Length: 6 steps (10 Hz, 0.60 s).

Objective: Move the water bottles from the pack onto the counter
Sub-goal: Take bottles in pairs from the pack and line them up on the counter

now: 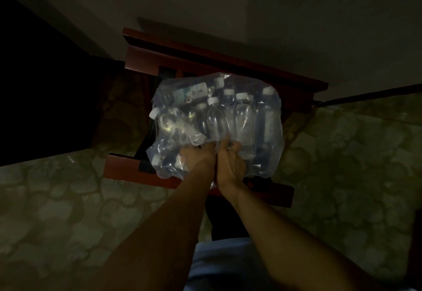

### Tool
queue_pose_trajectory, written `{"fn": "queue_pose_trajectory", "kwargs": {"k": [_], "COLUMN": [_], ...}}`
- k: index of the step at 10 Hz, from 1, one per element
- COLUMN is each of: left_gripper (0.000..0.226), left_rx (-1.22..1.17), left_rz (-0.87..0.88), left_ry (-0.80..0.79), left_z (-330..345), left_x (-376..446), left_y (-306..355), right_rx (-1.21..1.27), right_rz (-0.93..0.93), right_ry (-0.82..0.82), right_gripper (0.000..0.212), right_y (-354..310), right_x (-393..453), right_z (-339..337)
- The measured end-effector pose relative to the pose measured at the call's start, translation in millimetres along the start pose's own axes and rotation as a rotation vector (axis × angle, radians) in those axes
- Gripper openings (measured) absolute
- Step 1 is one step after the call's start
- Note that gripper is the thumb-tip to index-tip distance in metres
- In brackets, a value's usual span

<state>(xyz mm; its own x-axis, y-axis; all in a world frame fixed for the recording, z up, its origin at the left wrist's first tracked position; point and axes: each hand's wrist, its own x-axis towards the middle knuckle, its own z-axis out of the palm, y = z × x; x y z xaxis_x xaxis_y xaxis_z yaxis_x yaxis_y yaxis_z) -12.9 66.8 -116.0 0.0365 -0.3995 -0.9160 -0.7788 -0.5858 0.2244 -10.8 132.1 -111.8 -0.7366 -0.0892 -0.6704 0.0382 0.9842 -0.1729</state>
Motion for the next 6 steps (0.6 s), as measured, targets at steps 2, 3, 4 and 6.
{"fn": "queue_pose_trajectory", "kwargs": {"k": [2, 3, 4, 6], "left_gripper": [0.032, 0.031, 0.035, 0.017], "left_rx": [0.081, 0.168, 0.212, 0.228], "left_rz": [0.058, 0.115, 0.149, 0.202], "left_ry": [-0.176, -0.215, -0.233, -0.471], "left_z": [-19, -22, -24, -37], "left_x": [14, 11, 9, 9], "left_y": [-2, -1, -3, -3], "right_rx": [-0.225, -0.216, -0.173, -0.093], "right_rz": [-0.052, -0.02, 0.01, 0.022], "right_ry": [-0.035, -0.069, -0.078, -0.035], "right_gripper": [0.053, 0.05, 0.05, 0.044], "right_y": [5, -2, -3, 9], "right_x": [13, 20, 26, 20], "right_z": [-3, -8, -9, -2]}}
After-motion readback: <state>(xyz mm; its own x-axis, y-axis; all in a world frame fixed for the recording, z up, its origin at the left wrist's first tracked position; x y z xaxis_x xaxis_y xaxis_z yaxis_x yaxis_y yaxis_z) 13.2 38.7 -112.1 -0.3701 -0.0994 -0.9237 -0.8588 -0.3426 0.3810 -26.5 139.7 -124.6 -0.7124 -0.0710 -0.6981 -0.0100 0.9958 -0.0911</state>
